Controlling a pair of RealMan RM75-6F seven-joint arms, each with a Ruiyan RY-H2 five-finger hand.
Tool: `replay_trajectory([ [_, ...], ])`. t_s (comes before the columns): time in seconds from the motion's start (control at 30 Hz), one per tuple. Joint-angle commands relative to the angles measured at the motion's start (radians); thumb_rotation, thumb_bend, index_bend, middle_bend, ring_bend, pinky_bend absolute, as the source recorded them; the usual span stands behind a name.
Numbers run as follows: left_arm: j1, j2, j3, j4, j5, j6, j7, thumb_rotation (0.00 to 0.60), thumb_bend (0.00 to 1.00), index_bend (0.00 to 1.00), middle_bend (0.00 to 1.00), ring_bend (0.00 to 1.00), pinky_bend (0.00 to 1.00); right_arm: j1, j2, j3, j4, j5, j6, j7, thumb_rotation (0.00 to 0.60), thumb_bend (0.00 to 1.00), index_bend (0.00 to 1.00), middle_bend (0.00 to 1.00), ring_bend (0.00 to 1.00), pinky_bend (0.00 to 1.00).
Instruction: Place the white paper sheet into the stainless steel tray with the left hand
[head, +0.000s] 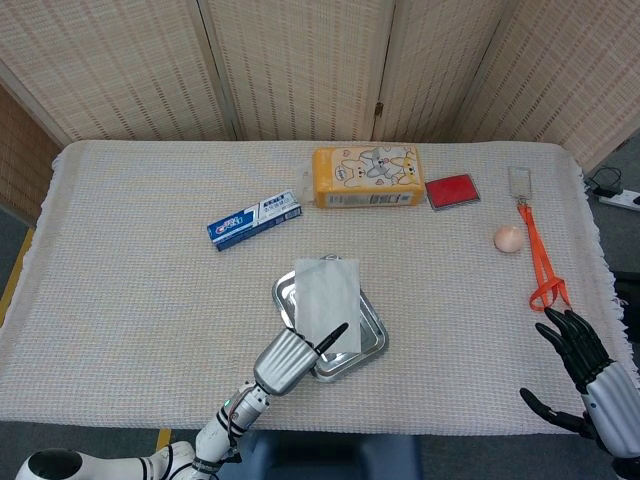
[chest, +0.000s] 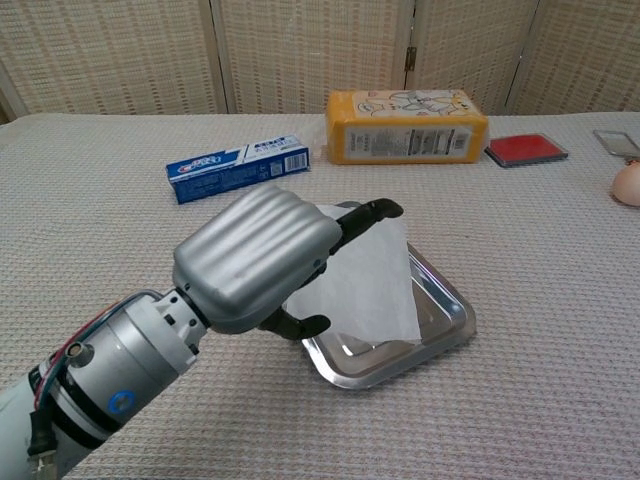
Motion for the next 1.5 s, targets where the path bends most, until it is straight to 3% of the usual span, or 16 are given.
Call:
replay_trajectory([
  [0.03,0.014,0.073,0.001,-0.12,-0.083,-0.073,-0.041,0.6,0.41,0.21,1.0,1.0,1.0,0.0,0.0,0.0,0.0,-0.001,0.0,0.001,0.6,0.32,0.0,0.0,0.0,0.0],
  [0.13,0.01,0.141,-0.005,-0.224,-0.145,-0.138,-0.049,0.6,0.71,0.23,1.0,1.0,1.0,0.001,0.001,-0.001,0.0,-0.002,0.0,0.003,0.6,0.32,0.0,0.0,0.0,0.0],
  [0.17,0.009,0.151,-0.007,-0.24,-0.154,-0.147,-0.04,0.6,0.75,0.23,1.0,1.0,1.0,0.001,0.001,-0.001,0.0,-0.002,0.0,0.003,0.6,0.32,0.0,0.0,0.0,0.0],
  [0.2,-0.007,0.209,-0.014,-0.254,-0.228,-0.236,-0.027,0.6,0.79,0.22,1.0,1.0,1.0,0.001,0.0,-0.003,0.0,-0.005,-0.002,-0.002,0.6,0.32,0.0,0.0,0.0,0.0],
  [0.3,-0.045,0.297,-0.048,-0.333,-0.334,-0.344,0.017,0.6,0.85,0.21,1.0,1.0,1.0,0.002,-0.002,-0.004,-0.003,-0.008,-0.007,-0.011,0.6,0.32,0.0,0.0,0.0,0.0],
  [0.5,-0.086,0.34,-0.043,-0.38,-0.446,-0.421,0.098,0.6,0.97,0.19,1.0,1.0,1.0,0.005,-0.004,-0.004,-0.007,-0.005,-0.017,-0.018,0.6,0.32,0.0,0.0,0.0,0.0],
  [1.0,-0.142,0.3,-0.004,-0.33,-0.568,-0.423,0.18,0.6,0.98,0.18,1.0,1.0,1.0,0.008,-0.004,-0.004,-0.01,-0.007,-0.021,-0.021,0.6,0.32,0.0,0.0,0.0,0.0],
  [1.5,-0.158,0.274,0.057,-0.332,-0.56,-0.397,0.202,0.6,0.98,0.24,1.0,1.0,1.0,0.006,-0.001,0.0,-0.009,-0.005,-0.005,-0.007,0.6,0.32,0.0,0.0,0.0,0.0],
])
